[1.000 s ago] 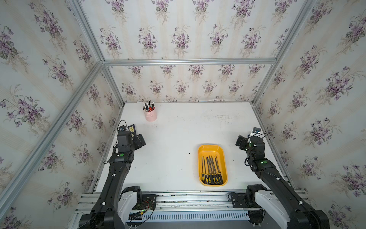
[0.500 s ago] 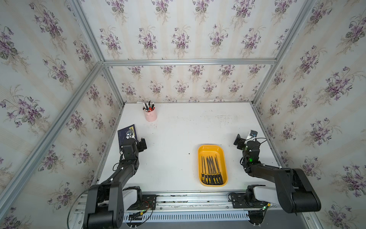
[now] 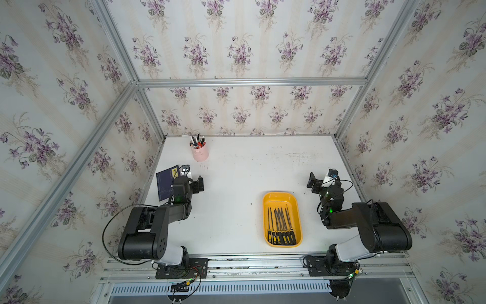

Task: Put the file tool into the storage box
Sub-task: Reset both arms

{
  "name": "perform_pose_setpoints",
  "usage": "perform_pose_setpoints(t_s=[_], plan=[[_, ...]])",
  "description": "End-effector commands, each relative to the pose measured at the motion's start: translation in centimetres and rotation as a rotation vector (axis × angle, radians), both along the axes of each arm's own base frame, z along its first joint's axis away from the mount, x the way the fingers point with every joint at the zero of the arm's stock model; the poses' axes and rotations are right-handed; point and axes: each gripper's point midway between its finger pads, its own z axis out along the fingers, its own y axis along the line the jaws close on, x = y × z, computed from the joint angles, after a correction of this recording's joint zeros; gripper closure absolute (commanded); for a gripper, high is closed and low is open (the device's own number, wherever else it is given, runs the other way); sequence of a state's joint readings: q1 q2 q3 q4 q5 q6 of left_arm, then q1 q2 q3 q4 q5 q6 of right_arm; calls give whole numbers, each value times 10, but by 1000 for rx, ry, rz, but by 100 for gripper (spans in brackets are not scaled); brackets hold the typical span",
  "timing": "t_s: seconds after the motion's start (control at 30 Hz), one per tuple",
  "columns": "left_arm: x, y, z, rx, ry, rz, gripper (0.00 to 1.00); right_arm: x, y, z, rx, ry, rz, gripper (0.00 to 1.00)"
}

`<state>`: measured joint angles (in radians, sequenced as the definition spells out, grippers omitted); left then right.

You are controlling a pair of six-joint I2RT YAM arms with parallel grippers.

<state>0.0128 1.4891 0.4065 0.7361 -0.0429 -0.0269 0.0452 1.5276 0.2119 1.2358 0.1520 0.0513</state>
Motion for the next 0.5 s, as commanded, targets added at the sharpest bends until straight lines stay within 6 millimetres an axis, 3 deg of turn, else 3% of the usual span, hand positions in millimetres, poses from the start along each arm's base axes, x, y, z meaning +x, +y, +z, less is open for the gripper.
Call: perform_pose_setpoints(t_s=[0.0, 0.47], plan=[[3, 1, 7, 19, -14, 3, 0, 4, 3, 9, -14, -35, 14, 0], [3, 1, 6, 26, -15, 6, 0, 5, 11, 10, -23, -35, 63, 0]])
